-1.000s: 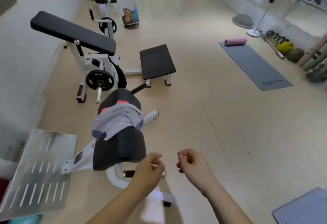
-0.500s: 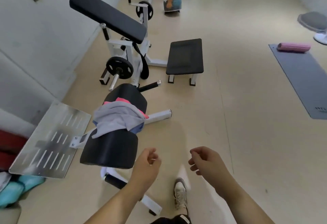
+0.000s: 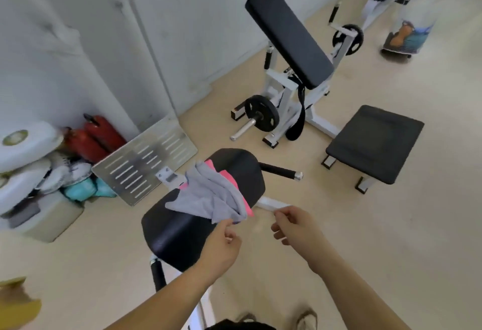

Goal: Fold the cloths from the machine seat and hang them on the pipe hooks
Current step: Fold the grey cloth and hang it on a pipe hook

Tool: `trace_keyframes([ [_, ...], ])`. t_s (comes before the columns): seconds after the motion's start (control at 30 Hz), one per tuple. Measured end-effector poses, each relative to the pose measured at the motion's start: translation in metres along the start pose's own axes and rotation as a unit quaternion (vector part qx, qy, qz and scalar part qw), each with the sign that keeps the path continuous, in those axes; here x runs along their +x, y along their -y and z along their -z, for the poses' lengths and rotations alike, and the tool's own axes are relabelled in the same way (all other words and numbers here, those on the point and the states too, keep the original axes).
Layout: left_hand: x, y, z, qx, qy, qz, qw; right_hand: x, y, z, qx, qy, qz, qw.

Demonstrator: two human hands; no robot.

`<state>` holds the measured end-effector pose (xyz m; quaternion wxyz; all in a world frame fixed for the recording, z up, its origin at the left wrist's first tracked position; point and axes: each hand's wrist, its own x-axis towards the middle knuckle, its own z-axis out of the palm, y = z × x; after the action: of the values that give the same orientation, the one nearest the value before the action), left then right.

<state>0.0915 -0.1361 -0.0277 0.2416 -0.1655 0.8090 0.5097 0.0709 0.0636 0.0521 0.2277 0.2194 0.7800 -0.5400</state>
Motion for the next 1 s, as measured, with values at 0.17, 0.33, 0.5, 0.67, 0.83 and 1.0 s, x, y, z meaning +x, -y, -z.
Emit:
trace_keyframes([
  [0.17, 0.023, -0.004, 0.014, -0.026, -0.091, 0.054, 0.994, 0.075, 0.026, -0.004, -0.057, 0.099, 0.036, 0.993],
  [0.33, 0.034, 0.001, 0.016, -0.021, -0.16, 0.103, 0.981, 0.125, 0.047, -0.022, -0.189, 0.199, 0.091, 0.957],
  [0.5, 0.067, 0.007, 0.046, 0.026, -0.21, 0.082, 0.974, 0.168, 0.074, -0.083, -0.313, 0.251, 0.158, 0.902],
  [0.67, 0.128, 0.023, 0.087, 0.149, -0.201, 0.049, 0.967, 0.229, 0.084, -0.152, -0.43, 0.285, 0.165, 0.84],
  [0.83, 0.157, 0.038, 0.114, 0.238, -0.097, 0.009, 0.966, 0.258, 0.093, -0.18, -0.51, 0.288, 0.203, 0.785],
  [1.0, 0.143, 0.038, 0.123, 0.23, -0.063, -0.029, 0.971, 0.246, 0.108, -0.176, -0.555, 0.37, 0.18, 0.723],
])
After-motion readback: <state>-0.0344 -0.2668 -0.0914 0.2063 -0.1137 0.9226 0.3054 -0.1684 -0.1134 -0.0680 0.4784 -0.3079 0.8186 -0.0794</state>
